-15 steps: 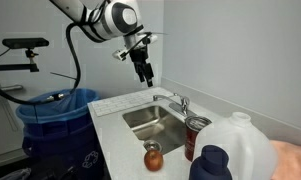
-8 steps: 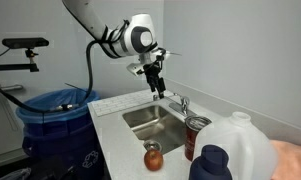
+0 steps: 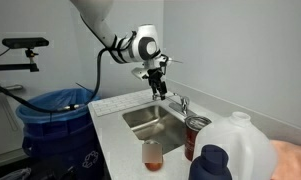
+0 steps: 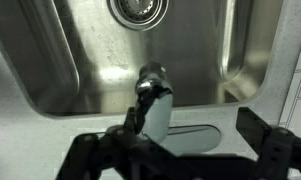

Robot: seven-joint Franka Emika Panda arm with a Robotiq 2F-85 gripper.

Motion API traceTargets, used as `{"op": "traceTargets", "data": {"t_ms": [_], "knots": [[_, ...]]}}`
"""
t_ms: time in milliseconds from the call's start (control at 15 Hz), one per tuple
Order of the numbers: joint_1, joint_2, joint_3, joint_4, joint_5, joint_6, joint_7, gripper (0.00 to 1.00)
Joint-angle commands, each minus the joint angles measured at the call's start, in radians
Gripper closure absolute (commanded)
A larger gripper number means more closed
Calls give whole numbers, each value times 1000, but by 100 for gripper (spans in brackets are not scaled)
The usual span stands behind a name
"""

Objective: Move the spout to the left

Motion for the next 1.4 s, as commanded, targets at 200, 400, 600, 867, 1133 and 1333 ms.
{"op": "traceTargets", "data": {"t_ms": [200, 400, 600, 867, 1133, 1333], "knots": [[54, 78, -9, 127, 56, -60, -56, 0], [70, 105, -2, 176, 78, -77, -71, 0], [87, 145, 1, 239, 107, -72, -86, 0], [110, 214, -9, 349, 117, -71, -94, 0], [125, 287, -14, 460, 124, -80, -96, 0], [139, 344, -25, 548, 113, -89, -94, 0]]}}
